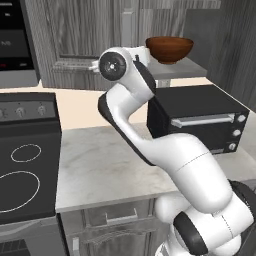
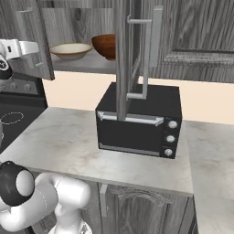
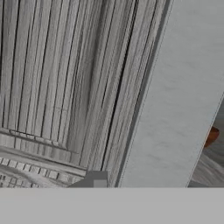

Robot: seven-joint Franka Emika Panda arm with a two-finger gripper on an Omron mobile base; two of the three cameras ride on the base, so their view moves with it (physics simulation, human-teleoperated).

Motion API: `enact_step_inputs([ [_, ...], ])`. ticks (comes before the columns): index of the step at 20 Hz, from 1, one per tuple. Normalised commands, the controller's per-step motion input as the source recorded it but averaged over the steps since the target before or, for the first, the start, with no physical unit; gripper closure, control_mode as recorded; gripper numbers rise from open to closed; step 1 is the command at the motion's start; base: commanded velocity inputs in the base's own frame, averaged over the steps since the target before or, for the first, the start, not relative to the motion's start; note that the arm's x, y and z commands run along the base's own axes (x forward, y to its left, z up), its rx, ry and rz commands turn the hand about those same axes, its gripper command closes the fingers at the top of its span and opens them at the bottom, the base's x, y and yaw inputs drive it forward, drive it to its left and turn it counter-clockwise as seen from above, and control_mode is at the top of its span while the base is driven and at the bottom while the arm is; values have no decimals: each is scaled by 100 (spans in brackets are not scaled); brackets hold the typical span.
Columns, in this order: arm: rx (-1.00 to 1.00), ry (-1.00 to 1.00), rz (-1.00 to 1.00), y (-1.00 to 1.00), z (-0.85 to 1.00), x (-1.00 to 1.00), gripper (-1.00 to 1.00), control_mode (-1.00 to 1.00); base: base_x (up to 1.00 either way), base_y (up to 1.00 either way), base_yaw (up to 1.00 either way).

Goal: Move the bowls from the cabinet to the plates on the dining table.

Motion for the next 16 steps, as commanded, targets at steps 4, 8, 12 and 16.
enact_step_inputs([
  [4, -7, 0, 3, 55, 14, -63, 100, -100, 0, 0, 0],
  [8, -8, 0, 4, 60, 7, -64, 100, -100, 0, 0, 0],
  [12, -8, -1, 5, 67, 1, -63, 100, -100, 0, 0, 0],
  [16, -9, -3, 5, 70, 0, -66, 100, -100, 0, 0, 0],
])
